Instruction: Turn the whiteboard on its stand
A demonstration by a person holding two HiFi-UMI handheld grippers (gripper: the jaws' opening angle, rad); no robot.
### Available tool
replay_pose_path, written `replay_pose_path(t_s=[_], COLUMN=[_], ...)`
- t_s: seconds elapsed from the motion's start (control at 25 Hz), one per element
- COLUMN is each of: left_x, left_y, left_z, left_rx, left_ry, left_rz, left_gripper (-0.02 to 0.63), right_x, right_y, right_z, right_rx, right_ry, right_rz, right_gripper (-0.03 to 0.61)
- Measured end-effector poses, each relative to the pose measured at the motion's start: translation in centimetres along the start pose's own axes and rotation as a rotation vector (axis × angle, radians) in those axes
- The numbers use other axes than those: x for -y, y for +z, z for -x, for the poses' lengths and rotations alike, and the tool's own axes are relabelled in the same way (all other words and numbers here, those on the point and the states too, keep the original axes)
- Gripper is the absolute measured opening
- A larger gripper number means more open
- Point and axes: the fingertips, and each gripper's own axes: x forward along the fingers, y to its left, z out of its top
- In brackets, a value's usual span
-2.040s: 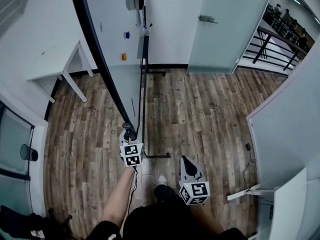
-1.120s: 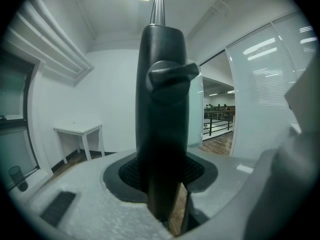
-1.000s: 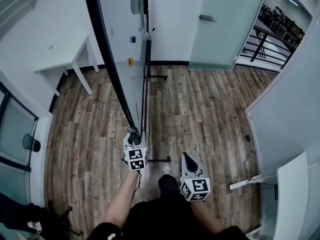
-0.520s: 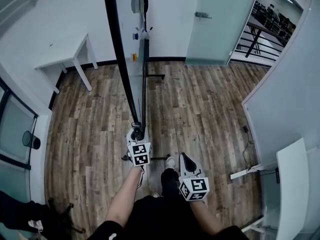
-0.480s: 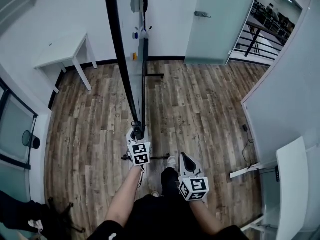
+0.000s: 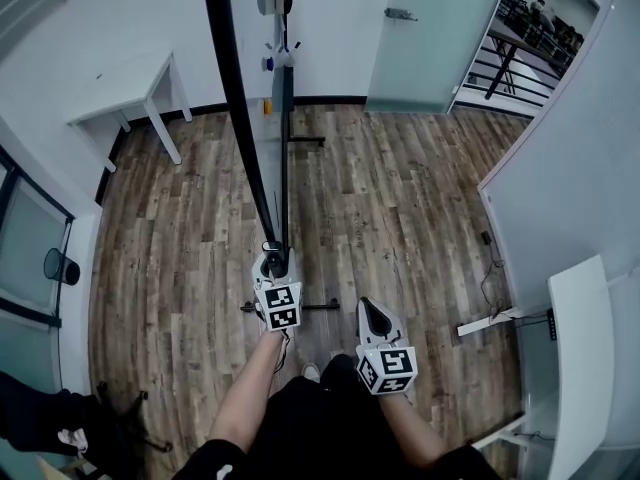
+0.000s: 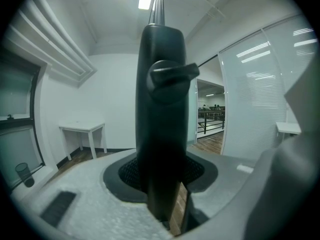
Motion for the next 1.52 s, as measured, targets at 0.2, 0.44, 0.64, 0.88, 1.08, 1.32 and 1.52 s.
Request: replay_pose_path(t_s=[0.2, 0.44, 0.64, 0.88, 1.08, 1.32, 1.52], left_x=[0.5, 0.5, 0.9, 1.7, 2.4, 3.7, 5.1], left_y=[-0.9, -1.4, -1.6, -2.5, -3.1, -4.4, -4.9], left_z=[2.5, 5.2, 7.5, 10.6, 13.9, 18.4, 22.1], left_rx=[-0.012, -0.012, -0.010, -0.016, -0.006, 0.004, 0.013], left_ry=[0.003, 0.004, 0.013, 0.018, 0.036, 0.040, 0.035], left_rz=[0.001, -0.003, -0.003, -0.008, -0.002, -0.001, 0.001], left_gripper=[0.172, 0.172, 0.172, 0.172, 0.172, 0.172, 0.172], right_x=[-1.3, -2.6, -2.7, -2.4, -2.4, -3.3, -4.5], right_y=[-1.1, -2.1, -2.2, -3.3, -4.1, -5.7, -7.1], right_z=[2.1, 4.4, 6.7, 10.0, 13.3, 17.3, 20.8], right_rx=[-0.024, -0.041, -0.035, -0.031, -0.032, -0.038, -0.034], right_ry=[0.020, 0.040, 0.049, 0.057, 0.061, 0.067, 0.083], right_rz=[-0.005, -0.003, -0.006, -0.013, -0.016, -0.016, -0.016], right_gripper=[0.011, 0.009, 0.011, 0.011, 0.010, 0.010, 0.010])
